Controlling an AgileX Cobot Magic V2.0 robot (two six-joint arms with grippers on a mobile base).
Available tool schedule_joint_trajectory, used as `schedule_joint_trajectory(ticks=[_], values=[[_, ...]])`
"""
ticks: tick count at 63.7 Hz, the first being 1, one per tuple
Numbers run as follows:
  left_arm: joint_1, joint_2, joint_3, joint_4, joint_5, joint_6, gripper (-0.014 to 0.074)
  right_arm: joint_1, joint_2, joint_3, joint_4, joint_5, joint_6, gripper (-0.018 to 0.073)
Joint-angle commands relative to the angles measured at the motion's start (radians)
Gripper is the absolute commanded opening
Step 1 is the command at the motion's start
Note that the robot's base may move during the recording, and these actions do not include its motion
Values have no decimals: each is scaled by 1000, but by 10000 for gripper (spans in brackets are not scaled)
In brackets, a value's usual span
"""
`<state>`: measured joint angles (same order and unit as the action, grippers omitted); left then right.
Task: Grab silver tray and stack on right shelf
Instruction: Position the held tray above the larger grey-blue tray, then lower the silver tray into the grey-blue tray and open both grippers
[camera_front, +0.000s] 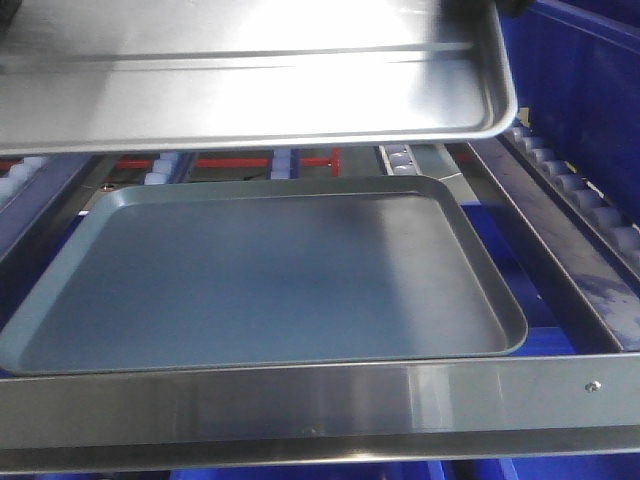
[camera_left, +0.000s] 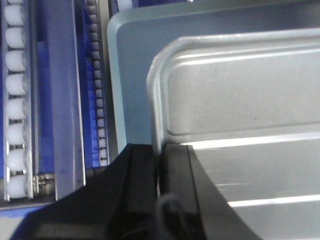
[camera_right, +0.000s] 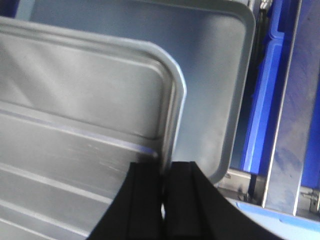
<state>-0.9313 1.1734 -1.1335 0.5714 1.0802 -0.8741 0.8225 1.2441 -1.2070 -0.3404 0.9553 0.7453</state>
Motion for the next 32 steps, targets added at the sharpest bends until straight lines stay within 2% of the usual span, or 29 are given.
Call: schedule_joint_trajectory(ticks=[1, 9, 17, 24, 32], values=[[-8, -18, -35, 65, -41, 35, -93, -3, -28, -44, -63, -103, -32, 57], [12, -7, -59, 69, -99, 35, -93, -29, -25, -63, -63, -108, -88, 57], [74, 51, -122, 49, -105, 45, -93, -95, 5, -97, -59, -90, -98, 57], [129, 127, -176, 5, -132, 117, -93, -154, 63, -140, -8, -69, -165, 57], [192, 219, -209, -40, -167, 121, -93, -209, 150, -174, 55, -68, -231, 57]])
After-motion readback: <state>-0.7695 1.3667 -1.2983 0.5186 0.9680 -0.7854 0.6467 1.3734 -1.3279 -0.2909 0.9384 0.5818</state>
